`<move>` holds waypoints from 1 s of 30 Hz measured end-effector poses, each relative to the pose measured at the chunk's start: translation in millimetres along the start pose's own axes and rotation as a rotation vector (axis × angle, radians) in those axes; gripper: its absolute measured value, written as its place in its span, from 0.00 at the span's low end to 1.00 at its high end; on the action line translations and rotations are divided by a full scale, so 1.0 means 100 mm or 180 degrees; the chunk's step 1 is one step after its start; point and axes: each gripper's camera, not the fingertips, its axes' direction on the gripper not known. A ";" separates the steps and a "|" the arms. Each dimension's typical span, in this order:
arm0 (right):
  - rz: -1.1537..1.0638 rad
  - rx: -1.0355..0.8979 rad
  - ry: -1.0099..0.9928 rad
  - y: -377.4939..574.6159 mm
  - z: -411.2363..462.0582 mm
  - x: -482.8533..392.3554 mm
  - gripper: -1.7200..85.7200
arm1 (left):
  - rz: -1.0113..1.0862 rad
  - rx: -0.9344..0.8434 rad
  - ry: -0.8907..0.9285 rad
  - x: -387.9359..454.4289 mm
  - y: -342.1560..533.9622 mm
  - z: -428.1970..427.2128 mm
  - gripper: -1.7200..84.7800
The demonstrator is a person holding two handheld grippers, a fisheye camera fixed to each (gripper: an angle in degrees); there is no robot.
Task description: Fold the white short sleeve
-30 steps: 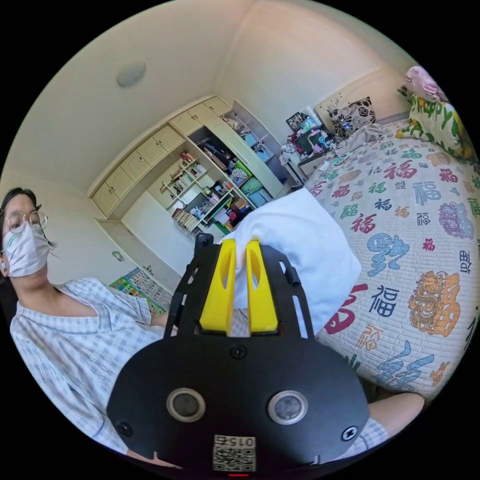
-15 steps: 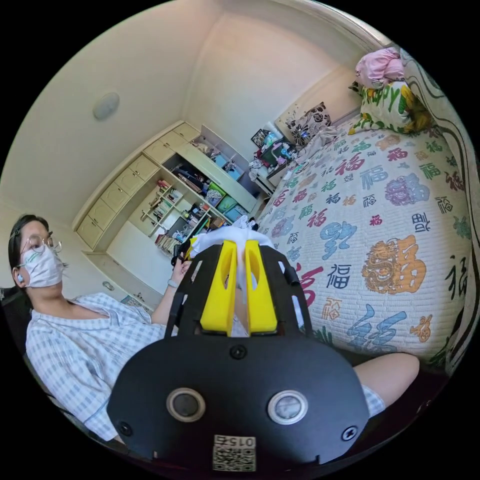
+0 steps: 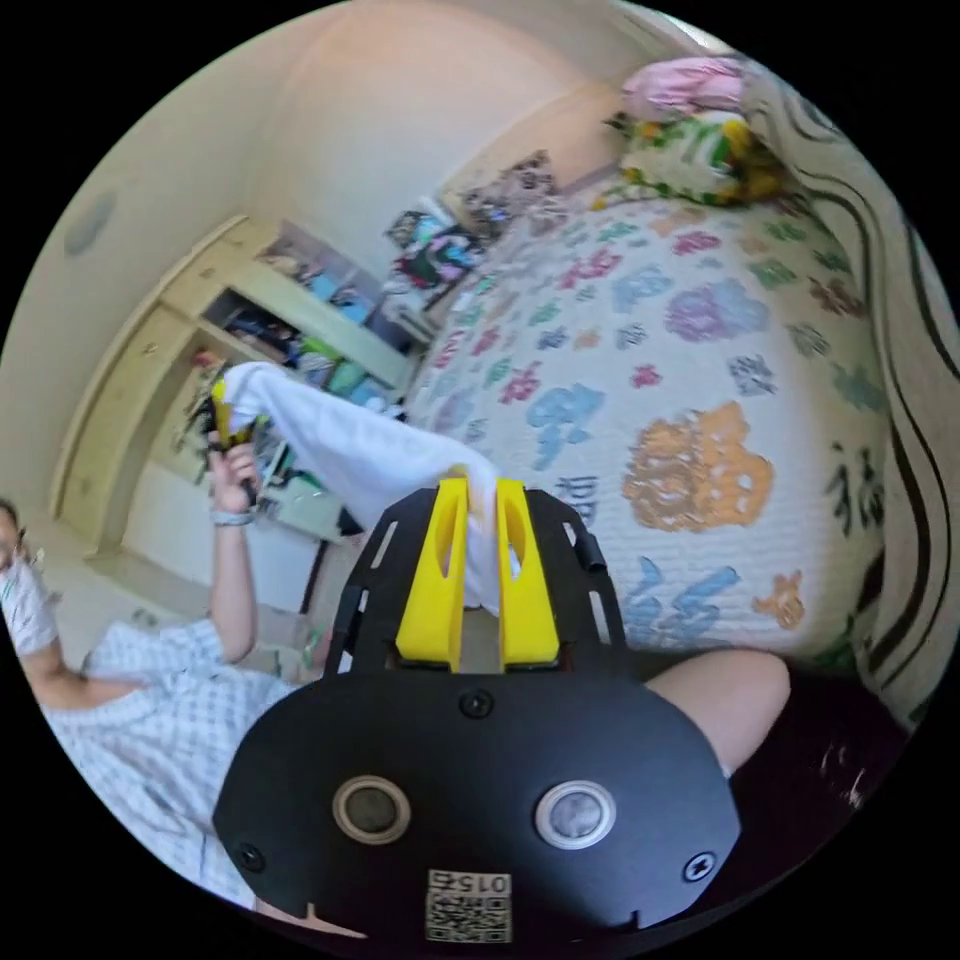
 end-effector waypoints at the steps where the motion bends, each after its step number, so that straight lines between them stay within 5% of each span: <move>1: 0.0217 0.0040 0.0215 0.00 0.03 0.13 0.09 | -0.0095 -0.0272 -0.0095 -0.28 -0.06 0.30 0.14; 5: 0.0280 0.0266 0.0221 0.10 0.03 0.19 0.11 | -0.0338 -0.0347 -0.0474 -1.05 0.20 0.53 0.15; 12: -0.0189 -0.0726 0.0137 -0.05 0.75 0.03 0.13 | -0.1641 -0.0948 -0.1138 -2.51 1.90 0.53 0.16; 17: -0.0080 -0.0975 -0.0514 -0.35 1.37 0.02 0.14 | -0.1867 -0.1104 -0.1482 -2.94 2.44 0.98 0.10; 21: -0.0206 -0.1007 -0.0263 -0.56 1.39 -0.02 0.18 | -0.1208 -0.1043 -0.0579 -2.71 2.35 1.34 0.02; 26: -0.0039 -0.1158 -0.0384 -0.61 1.26 0.18 0.20 | -0.0192 -0.1589 -0.0624 -2.13 2.46 2.09 0.02; 30: 0.0071 -0.1410 -0.0609 -0.56 1.27 0.37 0.05 | -0.0031 -0.1818 -0.0284 -2.11 2.72 2.44 0.03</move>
